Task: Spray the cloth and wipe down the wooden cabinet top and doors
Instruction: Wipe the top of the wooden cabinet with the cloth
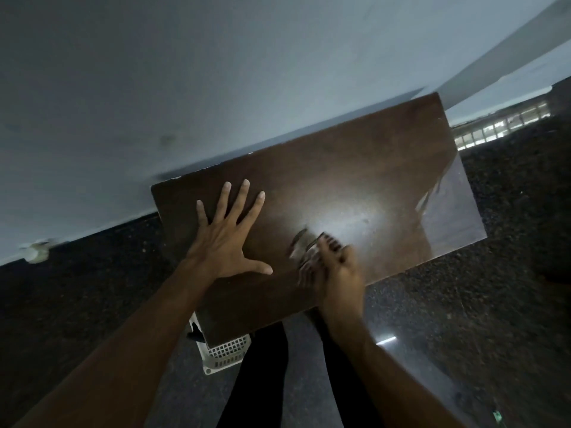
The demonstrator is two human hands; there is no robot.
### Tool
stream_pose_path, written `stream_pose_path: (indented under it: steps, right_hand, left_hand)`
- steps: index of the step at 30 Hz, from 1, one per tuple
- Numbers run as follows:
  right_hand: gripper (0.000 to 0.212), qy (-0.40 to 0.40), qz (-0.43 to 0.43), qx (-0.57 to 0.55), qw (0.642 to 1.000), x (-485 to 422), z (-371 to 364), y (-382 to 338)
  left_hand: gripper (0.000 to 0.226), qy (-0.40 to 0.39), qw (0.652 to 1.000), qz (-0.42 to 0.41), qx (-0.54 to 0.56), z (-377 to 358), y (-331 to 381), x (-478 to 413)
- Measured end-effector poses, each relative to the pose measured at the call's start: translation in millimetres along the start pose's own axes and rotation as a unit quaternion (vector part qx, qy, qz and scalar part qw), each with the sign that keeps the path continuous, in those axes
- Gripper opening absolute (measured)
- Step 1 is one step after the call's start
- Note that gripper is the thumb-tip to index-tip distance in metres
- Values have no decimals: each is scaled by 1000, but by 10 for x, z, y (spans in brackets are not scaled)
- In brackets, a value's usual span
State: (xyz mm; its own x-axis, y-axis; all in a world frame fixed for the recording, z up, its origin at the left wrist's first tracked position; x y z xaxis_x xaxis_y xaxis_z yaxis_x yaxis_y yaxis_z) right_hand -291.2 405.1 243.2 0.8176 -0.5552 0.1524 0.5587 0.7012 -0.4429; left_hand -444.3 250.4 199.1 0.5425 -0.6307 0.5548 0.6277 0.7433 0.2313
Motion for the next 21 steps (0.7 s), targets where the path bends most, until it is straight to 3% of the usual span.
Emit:
stream_pose_path:
  steps: [2, 6, 8, 11, 12, 17, 21]
  right_hand:
    - [40, -49, -11, -43, 998, 411, -211, -200]
    - [59, -138, 96, -28, 985, 686, -444, -366]
    - [55, -152, 116, -22, 981, 516, -322, -265]
    - [34, -108, 59, -14, 992, 104, -2, 185]
    - [33, -80, 55, 7, 995, -52, 110, 362]
    - [33, 38, -150, 56, 986, -847, 784, 1243]
    - [31, 73, -194, 58, 977, -944, 811, 1233]
  left_hand:
    - [135, -19, 1000, 15, 9, -31, 25, -12]
    - [124, -25, 998, 44, 43, -43, 25, -38]
    - [129, -34, 998, 50, 34, -42, 35, -24]
    - [137, -48, 997, 59, 24, -72, 54, -12]
    - [139, -48, 997, 62, 19, -68, 55, -6]
    - [145, -53, 996, 76, -7, -51, 135, -23]
    - [151, -71, 993, 98, 1, 5, 228, -40]
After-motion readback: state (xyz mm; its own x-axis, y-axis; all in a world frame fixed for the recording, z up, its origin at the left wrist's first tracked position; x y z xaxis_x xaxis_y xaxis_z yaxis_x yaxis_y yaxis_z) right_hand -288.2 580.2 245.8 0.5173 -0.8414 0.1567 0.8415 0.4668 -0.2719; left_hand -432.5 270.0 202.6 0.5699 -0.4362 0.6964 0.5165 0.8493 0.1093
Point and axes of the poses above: each hand's wrist, its own x-axis away from the middle knuckle, its own z-axis out of the back of the hand, y = z × x, the point moved 8 cm from there along -x, towards the middle knuckle, and after that the axes turned 8 degrees about y, right-handed, at the moved point
